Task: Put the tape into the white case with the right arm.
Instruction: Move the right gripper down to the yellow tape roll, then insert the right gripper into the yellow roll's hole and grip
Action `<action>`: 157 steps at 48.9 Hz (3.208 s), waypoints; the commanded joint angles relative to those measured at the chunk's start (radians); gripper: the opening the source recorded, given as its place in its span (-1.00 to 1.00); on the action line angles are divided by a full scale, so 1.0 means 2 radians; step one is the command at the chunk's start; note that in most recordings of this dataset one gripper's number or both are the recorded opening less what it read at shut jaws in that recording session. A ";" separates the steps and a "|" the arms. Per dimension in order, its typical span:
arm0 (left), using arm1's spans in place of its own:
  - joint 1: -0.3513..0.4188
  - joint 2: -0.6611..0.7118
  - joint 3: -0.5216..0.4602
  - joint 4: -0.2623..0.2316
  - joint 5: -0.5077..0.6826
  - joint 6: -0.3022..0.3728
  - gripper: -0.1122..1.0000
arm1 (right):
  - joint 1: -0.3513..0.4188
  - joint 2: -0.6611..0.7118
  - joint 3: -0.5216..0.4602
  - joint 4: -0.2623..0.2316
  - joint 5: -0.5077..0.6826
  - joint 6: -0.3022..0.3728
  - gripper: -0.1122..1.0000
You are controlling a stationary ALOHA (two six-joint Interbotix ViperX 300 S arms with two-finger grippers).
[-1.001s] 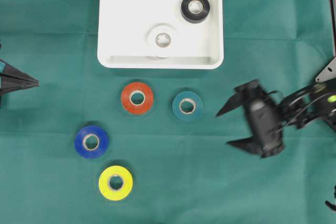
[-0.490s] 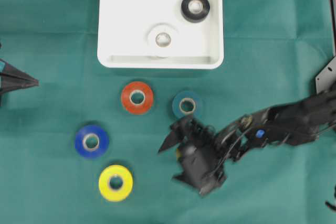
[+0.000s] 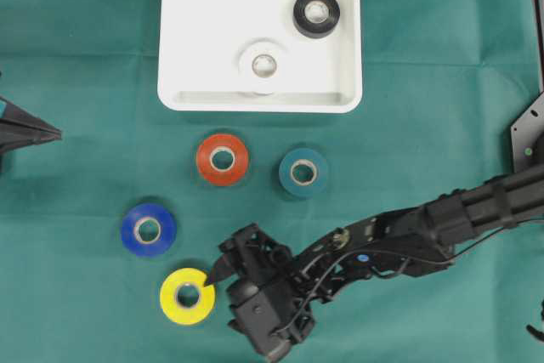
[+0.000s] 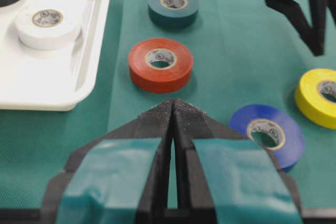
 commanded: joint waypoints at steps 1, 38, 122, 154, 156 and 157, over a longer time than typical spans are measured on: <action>0.002 0.003 -0.005 -0.001 -0.002 -0.001 -0.79 | 0.005 0.001 -0.031 -0.001 0.008 0.002 0.40; 0.002 0.003 -0.005 -0.001 -0.002 -0.002 -0.79 | 0.028 0.049 -0.113 0.005 0.124 0.037 0.39; 0.000 0.003 -0.004 -0.001 -0.002 -0.002 -0.79 | 0.030 0.021 -0.142 0.003 0.193 0.038 -0.75; 0.000 0.003 -0.003 -0.001 -0.002 -0.002 -0.79 | 0.001 0.002 -0.142 -0.002 0.262 0.038 -0.75; 0.000 0.004 -0.003 -0.001 -0.002 -0.002 -0.79 | -0.005 0.000 -0.142 -0.002 0.265 0.038 -0.75; 0.000 0.003 -0.003 -0.001 -0.002 -0.002 -0.79 | -0.009 -0.002 -0.142 -0.002 0.266 0.038 -0.75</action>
